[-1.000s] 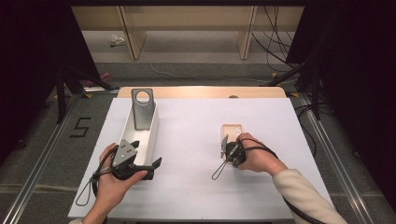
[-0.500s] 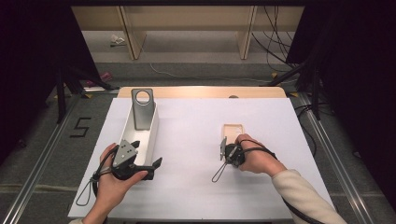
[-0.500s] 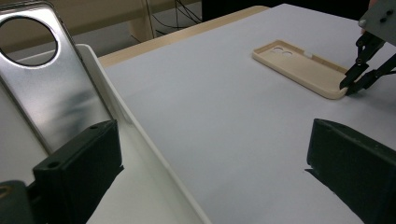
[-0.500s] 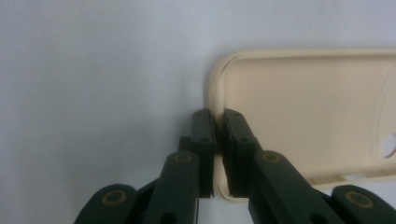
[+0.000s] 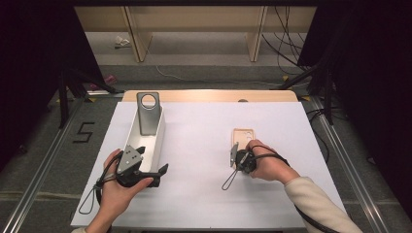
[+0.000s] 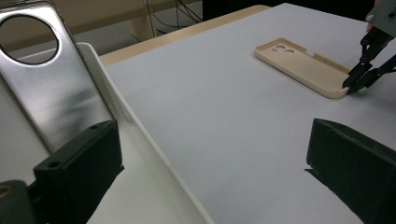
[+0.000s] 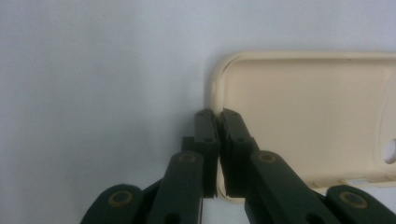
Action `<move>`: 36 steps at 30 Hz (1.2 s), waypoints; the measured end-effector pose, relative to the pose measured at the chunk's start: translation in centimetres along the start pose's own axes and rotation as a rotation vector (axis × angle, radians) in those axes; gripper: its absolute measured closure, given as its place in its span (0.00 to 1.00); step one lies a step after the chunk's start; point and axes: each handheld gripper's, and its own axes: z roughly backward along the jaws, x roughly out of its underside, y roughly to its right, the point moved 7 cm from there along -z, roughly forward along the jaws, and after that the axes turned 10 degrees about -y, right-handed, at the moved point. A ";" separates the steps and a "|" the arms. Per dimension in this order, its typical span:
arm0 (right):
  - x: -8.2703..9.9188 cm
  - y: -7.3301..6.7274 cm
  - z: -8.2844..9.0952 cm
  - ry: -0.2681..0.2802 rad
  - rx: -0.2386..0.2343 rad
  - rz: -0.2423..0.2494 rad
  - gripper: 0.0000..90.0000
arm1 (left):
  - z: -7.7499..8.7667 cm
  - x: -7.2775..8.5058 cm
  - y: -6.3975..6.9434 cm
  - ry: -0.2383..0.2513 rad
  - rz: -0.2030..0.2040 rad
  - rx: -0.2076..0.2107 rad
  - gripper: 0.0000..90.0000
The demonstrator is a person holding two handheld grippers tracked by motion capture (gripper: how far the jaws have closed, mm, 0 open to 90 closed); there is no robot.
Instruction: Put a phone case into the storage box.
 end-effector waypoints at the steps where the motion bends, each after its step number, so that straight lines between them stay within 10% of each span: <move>1: 0.1 -0.1 0.1 -0.005 -0.009 -0.010 0.97 | 0.0 0.0 0.0 0.000 0.001 0.001 0.03; 36: 0.5 -0.2 3.4 0.424 0.035 -0.136 0.98 | -0.1 -0.1 -0.2 -0.003 0.003 -0.005 0.04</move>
